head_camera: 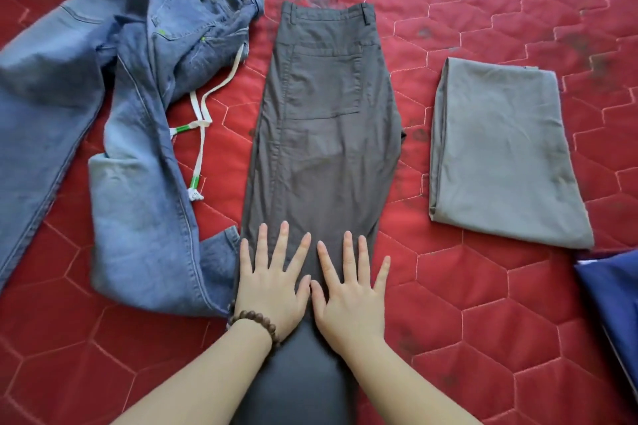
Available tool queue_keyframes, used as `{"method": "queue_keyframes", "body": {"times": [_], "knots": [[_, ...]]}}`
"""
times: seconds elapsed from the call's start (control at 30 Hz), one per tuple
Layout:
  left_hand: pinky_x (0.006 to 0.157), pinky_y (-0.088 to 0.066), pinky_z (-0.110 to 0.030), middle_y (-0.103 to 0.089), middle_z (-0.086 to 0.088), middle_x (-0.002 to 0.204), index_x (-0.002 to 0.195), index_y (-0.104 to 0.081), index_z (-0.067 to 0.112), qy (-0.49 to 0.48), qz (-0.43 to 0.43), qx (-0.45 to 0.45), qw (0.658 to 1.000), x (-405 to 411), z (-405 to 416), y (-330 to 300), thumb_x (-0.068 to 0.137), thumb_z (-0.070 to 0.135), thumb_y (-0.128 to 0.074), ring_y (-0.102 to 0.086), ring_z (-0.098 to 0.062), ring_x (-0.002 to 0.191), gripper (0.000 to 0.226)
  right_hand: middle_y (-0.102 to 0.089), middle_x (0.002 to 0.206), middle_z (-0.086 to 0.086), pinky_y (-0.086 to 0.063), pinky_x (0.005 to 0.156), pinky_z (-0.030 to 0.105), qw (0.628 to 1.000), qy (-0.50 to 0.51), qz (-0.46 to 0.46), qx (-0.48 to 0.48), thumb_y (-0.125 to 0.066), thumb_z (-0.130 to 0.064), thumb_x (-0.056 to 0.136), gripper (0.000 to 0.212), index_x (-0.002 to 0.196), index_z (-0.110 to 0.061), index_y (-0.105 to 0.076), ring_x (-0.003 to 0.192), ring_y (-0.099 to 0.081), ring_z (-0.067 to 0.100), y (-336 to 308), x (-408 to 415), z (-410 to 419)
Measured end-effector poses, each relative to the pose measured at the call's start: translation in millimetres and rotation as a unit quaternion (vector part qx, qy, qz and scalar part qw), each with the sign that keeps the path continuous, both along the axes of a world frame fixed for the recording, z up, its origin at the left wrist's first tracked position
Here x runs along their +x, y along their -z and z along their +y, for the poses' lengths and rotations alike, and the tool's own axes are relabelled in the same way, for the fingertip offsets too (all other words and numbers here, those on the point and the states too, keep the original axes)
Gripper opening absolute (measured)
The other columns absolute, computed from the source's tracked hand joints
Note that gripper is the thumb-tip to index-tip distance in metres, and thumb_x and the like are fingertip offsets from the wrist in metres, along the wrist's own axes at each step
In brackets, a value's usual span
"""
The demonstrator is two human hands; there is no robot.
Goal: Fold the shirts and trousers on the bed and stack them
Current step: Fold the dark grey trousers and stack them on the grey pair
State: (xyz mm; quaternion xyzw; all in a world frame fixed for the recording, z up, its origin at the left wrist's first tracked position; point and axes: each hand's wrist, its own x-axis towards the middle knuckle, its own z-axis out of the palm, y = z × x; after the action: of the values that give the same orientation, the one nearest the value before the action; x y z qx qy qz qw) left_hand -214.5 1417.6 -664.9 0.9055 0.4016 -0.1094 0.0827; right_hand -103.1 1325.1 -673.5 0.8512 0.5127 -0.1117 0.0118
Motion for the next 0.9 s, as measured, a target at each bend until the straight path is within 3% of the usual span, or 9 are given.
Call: {"method": "queue_keyframes", "body": {"times": [0.13,0.23,0.37,0.43,0.57,0.73,0.8,0.9], "knots": [[0.112,-0.019,-0.063,-0.022,-0.012,0.158,0.15,-0.027,0.03,0.022,-0.003,0.0,1.0,-26,-25,-2,0.087,0.049,-0.028,-0.016,-0.039,0.145,0.066,-0.02,0.158,0.011,-0.014,0.111,0.064,1.0,0.014,-0.001,-0.002,-0.036,-0.051,0.091,0.059,0.148,-0.034,-0.031,0.147,-0.012,0.03,-3,-31,-31],[0.116,-0.003,-0.058,0.001,-0.011,0.161,0.153,-0.006,0.033,0.053,0.007,-0.001,0.999,-49,-42,0,0.092,0.05,-0.028,0.007,-0.037,0.147,0.067,-0.019,0.158,0.011,-0.013,0.113,0.064,1.0,0.027,-0.007,-0.012,-0.031,-0.05,0.093,0.059,0.149,-0.033,-0.027,0.147,-0.011,0.029,-7,-58,-51],[0.118,0.007,-0.052,0.016,-0.013,0.158,0.152,0.002,0.027,0.063,-0.008,-0.032,0.997,-83,-79,-2,0.094,0.047,-0.032,0.02,-0.035,0.144,0.07,-0.021,0.157,0.013,-0.016,0.112,0.061,0.999,0.045,0.005,-0.008,-0.029,-0.047,0.093,0.058,0.149,-0.028,-0.03,0.146,-0.016,0.029,-10,-97,-84],[0.118,0.006,-0.051,0.012,-0.014,0.159,0.153,0.001,0.023,0.068,-0.006,-0.043,0.997,-101,-102,-2,0.095,0.045,-0.027,0.018,-0.035,0.145,0.068,-0.02,0.157,0.014,-0.017,0.112,0.06,0.999,0.045,0.002,-0.005,-0.029,-0.045,0.094,0.058,0.149,-0.026,-0.03,0.146,-0.017,0.029,-9,-114,-102],[0.118,-0.015,-0.053,-0.012,-0.017,0.158,0.151,-0.018,0.015,0.056,-0.013,-0.063,0.996,-127,-140,-8,0.092,0.04,-0.031,-0.007,-0.034,0.147,0.065,-0.017,0.158,0.015,-0.018,0.112,0.059,0.999,0.044,0.004,-0.024,-0.029,-0.044,0.095,0.059,0.151,-0.023,-0.027,0.146,-0.017,0.03,-12,-138,-131],[0.118,0.008,-0.051,0.016,-0.015,0.157,0.151,0.006,0.016,0.076,0.027,-0.081,0.993,-137,-147,-13,0.098,0.043,-0.033,0.019,-0.032,0.144,0.071,-0.023,0.156,0.018,-0.02,0.112,0.059,0.998,0.04,0.004,-0.056,-0.03,-0.045,0.094,0.06,0.149,-0.022,-0.03,0.145,-0.022,0.031,-26,-143,-136],[0.119,0.001,-0.052,0.004,-0.018,0.159,0.153,-0.005,0.016,0.091,0.034,-0.086,0.992,-134,-141,-23,0.097,0.042,-0.037,0.009,-0.033,0.146,0.07,-0.032,0.152,0.019,-0.024,0.112,0.061,0.997,0.033,0.008,-0.067,-0.031,-0.045,0.093,0.059,0.147,-0.021,-0.038,0.142,-0.03,0.033,-33,-139,-131],[0.114,-0.027,-0.053,-0.034,-0.019,0.151,0.144,-0.041,0.01,0.08,0.031,-0.092,0.992,-124,-127,-39,0.087,0.04,-0.059,-0.027,-0.032,0.143,0.067,-0.045,0.145,0.018,-0.028,0.11,0.061,0.998,0.032,0.022,-0.059,-0.034,-0.042,0.092,0.055,0.14,-0.021,-0.049,0.136,-0.041,0.032,-45,-127,-119]]}}
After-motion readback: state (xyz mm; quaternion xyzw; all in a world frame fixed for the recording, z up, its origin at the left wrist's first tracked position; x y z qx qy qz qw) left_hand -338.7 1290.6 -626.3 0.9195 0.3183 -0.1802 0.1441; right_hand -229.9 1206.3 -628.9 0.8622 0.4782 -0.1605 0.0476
